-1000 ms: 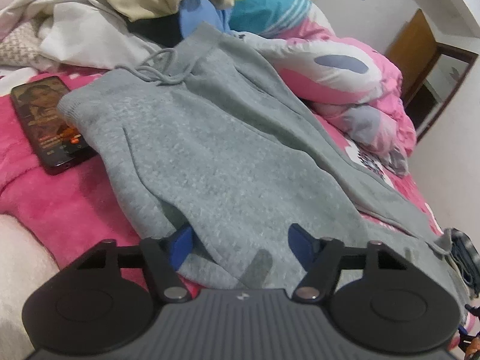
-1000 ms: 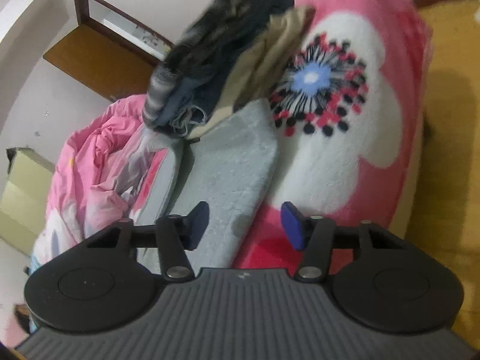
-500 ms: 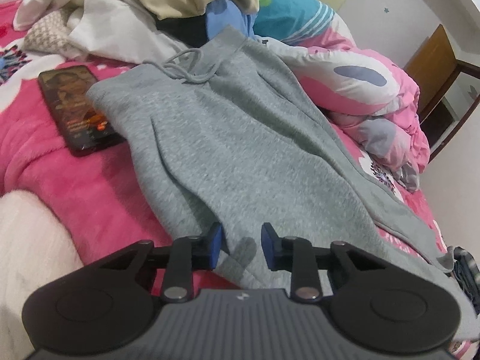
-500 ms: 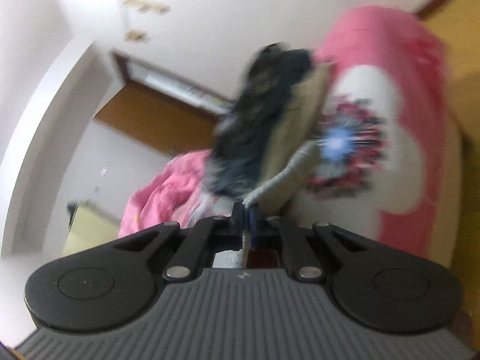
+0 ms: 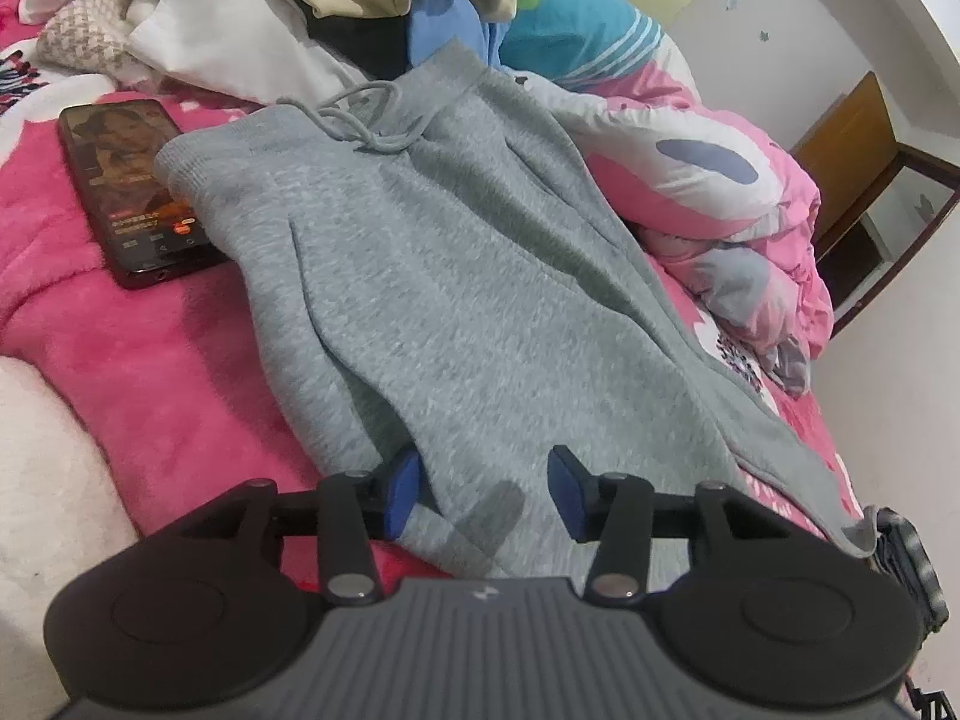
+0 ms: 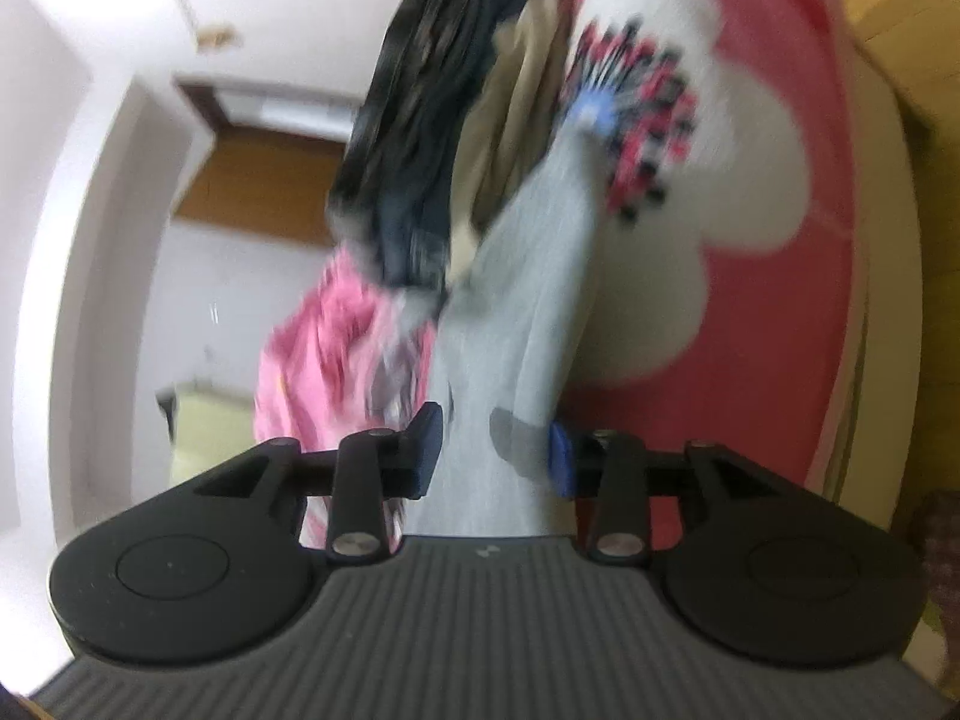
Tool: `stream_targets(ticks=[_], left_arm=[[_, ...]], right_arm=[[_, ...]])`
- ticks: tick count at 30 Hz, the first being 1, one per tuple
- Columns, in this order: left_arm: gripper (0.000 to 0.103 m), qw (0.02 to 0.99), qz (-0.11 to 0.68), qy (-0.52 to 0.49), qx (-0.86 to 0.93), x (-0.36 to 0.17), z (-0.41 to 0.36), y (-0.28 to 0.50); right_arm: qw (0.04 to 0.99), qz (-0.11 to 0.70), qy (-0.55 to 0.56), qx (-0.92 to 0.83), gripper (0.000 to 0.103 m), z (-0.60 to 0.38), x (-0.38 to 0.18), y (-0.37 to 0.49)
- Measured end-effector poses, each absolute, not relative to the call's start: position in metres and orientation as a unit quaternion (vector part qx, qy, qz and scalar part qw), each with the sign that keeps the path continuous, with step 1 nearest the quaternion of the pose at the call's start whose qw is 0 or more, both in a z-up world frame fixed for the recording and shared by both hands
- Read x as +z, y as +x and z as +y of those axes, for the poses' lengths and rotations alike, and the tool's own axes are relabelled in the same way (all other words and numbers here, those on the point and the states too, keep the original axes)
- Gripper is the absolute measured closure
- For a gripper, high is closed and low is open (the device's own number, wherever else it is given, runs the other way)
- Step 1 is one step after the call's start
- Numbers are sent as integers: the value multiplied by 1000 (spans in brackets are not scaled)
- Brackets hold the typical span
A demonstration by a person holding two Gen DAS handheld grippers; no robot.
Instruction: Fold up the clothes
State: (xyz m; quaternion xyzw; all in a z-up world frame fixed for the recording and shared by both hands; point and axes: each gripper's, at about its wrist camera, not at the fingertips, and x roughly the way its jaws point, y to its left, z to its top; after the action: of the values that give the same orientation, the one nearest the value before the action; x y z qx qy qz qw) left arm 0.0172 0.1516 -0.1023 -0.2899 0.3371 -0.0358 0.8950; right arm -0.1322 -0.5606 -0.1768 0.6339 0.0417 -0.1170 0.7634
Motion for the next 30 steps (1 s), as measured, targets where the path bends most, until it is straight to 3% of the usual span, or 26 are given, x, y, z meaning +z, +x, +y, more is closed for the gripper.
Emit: stream_targets(ticks=[2, 3, 4, 5, 7, 15, 23, 30], left_arm=[[60, 896, 332, -293, -34, -104, 152, 18], [69, 897, 330, -293, -32, -105, 153, 19], [78, 897, 331, -290, -29, -105, 154, 19], [89, 896, 333, -292, -31, -104, 156, 18], [87, 891, 337, -303, -35, -103, 162, 15], [48, 885, 318, -341, -20, -106, 194, -10], [42, 891, 300, -342, 2, -101, 200, -13], [37, 880, 315, -357, 2, -111, 209, -17]], right_arm=[[772, 68, 624, -99, 67, -550, -175, -121], [778, 78, 617, -90, 76, -545, -173, -116], [786, 85, 606, -85, 92, -539, -171, -112], [798, 86, 591, -82, 99, -532, -167, -110], [815, 58, 572, -68, 99, -523, -154, -113], [812, 85, 571, -86, 95, -524, -145, -116], [796, 96, 586, -114, 91, -513, -150, -123], [784, 76, 597, -156, 71, -520, -161, -153]])
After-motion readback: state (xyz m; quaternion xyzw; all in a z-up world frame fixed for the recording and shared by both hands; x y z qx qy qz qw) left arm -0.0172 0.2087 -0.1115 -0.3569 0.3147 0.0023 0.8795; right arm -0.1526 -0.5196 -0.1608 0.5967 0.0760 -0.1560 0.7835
